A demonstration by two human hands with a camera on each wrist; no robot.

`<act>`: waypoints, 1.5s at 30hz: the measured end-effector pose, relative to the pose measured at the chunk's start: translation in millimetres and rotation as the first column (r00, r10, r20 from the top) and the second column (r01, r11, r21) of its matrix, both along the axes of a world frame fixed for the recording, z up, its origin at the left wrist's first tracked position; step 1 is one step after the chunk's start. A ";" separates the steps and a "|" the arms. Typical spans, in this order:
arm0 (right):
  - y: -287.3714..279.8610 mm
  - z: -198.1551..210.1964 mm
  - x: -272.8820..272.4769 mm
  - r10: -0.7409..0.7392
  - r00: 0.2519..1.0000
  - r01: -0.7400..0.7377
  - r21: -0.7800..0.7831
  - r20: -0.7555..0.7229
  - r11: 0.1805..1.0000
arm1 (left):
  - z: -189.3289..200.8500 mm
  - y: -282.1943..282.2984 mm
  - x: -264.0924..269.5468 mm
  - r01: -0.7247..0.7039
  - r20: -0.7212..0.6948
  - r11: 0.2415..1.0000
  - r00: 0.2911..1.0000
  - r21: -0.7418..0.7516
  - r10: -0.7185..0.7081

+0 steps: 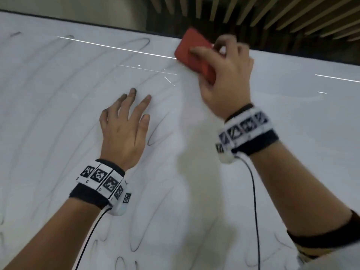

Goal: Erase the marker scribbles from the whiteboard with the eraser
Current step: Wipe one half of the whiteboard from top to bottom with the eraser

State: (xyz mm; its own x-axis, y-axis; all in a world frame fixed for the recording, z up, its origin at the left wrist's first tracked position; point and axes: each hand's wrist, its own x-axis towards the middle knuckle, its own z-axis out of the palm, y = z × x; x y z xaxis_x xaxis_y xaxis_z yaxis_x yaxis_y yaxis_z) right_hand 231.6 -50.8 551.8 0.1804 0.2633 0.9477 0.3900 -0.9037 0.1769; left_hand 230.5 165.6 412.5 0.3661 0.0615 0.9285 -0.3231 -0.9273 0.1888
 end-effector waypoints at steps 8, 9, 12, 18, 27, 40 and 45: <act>-21.6 -154.9 -15.1 0.002 0.977 -0.101 -0.455 -0.213 0.885 | 0.1 18.6 6.6 -0.138 0.007 0.968 0.990 0.211 0.140; -20.1 -123.0 -12.3 0.018 0.985 -0.083 -0.382 -0.171 0.921 | 0.1 18.6 6.7 -0.143 0.018 0.966 0.990 0.216 0.143; -24.5 -9.1 -6.9 -0.054 0.998 0.055 -0.056 0.017 0.997 | 0.5 18.1 5.1 -0.140 0.031 0.970 0.990 0.200 0.136; -7.3 -80.7 1.5 0.078 0.996 -0.084 -0.145 -0.043 0.986 | 0.7 15.1 4.6 -0.132 0.012 0.975 0.991 0.180 0.132; -26.2 -146.7 -10.2 0.083 0.987 -0.114 -0.231 -0.140 0.966 | 3.1 15.2 0.4 -0.129 -0.004 0.974 0.991 0.184 0.132; -35.2 -186.8 -10.9 0.119 0.946 -0.223 -0.337 -0.302 0.915 | 1.2 13.8 2.2 -0.142 0.039 0.976 0.990 0.167 0.137; -28.7 -180.5 -10.6 0.124 0.982 -0.125 0.003 -0.146 0.992 | 0.6 10.2 -1.2 -0.109 0.021 0.987 0.994 0.121 0.108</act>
State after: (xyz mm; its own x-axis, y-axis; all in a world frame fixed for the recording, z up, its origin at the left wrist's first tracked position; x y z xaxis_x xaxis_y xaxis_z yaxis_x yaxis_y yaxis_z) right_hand 221.0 -79.5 371.3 0.2818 0.2984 0.9119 0.5210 -0.8457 0.1158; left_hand 229.3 175.8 413.1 0.3504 -0.0135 0.9365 -0.2211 -0.9728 0.0687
